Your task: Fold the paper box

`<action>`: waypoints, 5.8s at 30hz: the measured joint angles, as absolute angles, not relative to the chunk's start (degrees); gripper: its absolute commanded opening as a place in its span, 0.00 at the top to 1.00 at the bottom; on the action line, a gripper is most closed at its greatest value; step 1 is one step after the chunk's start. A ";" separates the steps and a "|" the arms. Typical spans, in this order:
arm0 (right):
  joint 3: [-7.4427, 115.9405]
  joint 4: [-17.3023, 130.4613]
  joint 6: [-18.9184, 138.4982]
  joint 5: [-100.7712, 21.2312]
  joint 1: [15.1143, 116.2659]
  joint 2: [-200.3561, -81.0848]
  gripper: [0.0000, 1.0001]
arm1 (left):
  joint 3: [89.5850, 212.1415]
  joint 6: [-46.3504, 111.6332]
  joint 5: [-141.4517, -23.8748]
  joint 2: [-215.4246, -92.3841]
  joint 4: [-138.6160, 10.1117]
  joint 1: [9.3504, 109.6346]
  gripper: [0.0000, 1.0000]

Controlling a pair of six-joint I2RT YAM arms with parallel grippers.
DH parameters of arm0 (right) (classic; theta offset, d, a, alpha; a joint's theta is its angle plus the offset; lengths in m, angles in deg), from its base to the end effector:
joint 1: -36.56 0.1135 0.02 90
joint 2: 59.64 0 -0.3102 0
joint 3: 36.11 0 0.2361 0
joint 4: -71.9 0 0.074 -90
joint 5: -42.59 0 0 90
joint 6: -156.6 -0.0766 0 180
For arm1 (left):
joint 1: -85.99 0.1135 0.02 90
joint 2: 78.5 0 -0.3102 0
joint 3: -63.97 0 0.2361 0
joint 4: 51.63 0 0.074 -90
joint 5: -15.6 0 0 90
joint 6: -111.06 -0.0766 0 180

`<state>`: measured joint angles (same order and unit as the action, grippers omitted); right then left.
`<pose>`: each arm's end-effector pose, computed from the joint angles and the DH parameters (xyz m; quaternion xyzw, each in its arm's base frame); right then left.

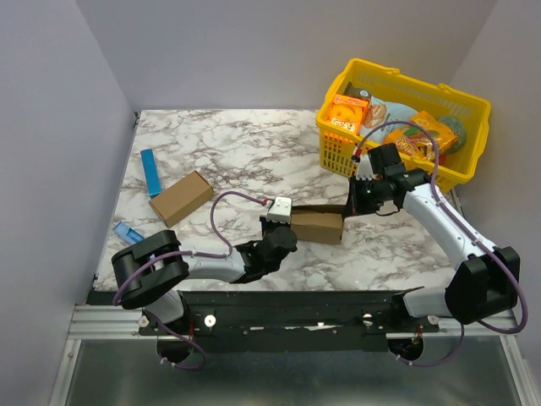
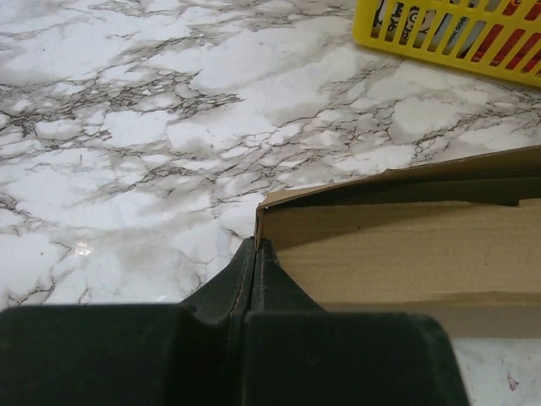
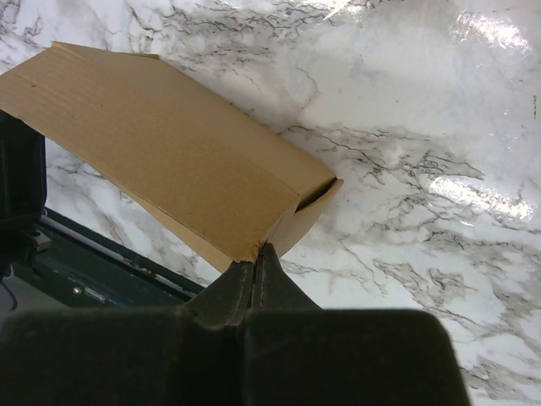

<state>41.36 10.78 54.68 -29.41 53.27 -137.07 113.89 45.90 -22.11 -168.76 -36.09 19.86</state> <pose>0.2418 0.0973 0.2879 -0.0790 0.9539 0.2078 0.2015 0.1813 -0.2599 0.2202 0.0445 0.7914 -0.0846 0.6038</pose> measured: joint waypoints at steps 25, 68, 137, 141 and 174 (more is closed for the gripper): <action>40.74 10.81 57.00 -28.23 50.63 -137.02 0.99 | 117.02 45.75 -22.33 -169.70 -38.24 19.56 1.00; 29.05 23.48 57.04 -40.60 53.14 -129.59 0.99 | 120.36 46.23 -25.74 -164.52 -53.36 19.34 0.39; 29.05 23.64 58.33 -40.41 55.33 -128.52 0.99 | 119.53 44.68 -71.44 -168.58 -36.27 43.40 0.53; 29.05 23.59 58.31 -39.92 55.35 -128.54 0.99 | 119.53 44.68 -71.86 -169.37 -34.50 43.40 0.61; 31.89 20.18 49.79 -36.41 55.35 -130.64 0.99 | 121.24 36.79 -69.01 -172.41 -30.74 41.61 0.98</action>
